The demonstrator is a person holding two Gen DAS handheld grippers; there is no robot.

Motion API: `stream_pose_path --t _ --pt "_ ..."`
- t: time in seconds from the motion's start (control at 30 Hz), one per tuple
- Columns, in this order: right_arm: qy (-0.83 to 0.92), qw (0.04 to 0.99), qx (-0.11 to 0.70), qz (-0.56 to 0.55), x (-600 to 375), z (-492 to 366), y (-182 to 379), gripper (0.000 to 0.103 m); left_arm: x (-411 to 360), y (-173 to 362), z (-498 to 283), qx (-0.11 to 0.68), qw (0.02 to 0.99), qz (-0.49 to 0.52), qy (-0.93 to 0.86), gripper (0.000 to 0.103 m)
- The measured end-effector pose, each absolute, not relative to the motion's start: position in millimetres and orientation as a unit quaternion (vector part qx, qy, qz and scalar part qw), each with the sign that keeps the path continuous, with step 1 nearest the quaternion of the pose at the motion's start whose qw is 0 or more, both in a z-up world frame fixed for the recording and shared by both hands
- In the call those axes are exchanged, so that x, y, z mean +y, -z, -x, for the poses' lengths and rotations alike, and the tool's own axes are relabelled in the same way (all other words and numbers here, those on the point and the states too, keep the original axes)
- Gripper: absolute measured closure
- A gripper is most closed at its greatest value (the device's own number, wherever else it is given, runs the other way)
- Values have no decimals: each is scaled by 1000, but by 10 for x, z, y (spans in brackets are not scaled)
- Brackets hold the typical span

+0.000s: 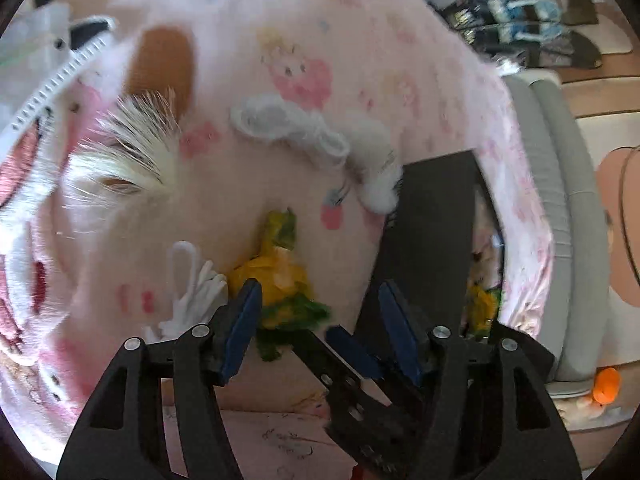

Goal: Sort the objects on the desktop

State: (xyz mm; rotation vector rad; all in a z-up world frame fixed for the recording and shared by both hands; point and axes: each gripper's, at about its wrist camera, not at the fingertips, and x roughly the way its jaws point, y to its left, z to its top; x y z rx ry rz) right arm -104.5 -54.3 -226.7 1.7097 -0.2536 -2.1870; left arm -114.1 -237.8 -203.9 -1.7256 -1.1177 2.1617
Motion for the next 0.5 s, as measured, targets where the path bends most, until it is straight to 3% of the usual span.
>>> stream_pose_path --t 0.1,0.2,0.33,0.43,0.5 --pt "775 165 -82 -605 -494 1006 2285 71 -2288 2139 1198 -355 66 601 -713 39" --pt "759 195 -89 -615 -529 1076 2358 68 -2259 2201 1183 -356 61 607 -708 28" --pt "737 241 -109 -622 -618 1214 2414 67 -2141 2218 1182 -316 43 624 -713 29" --pt "735 254 -97 -621 -671 1217 2331 72 -2082 2080 1062 -312 79 613 -721 43" --pt "754 265 -83 -595 -642 1161 2163 76 -2093 1995 948 -321 84 602 -726 60"
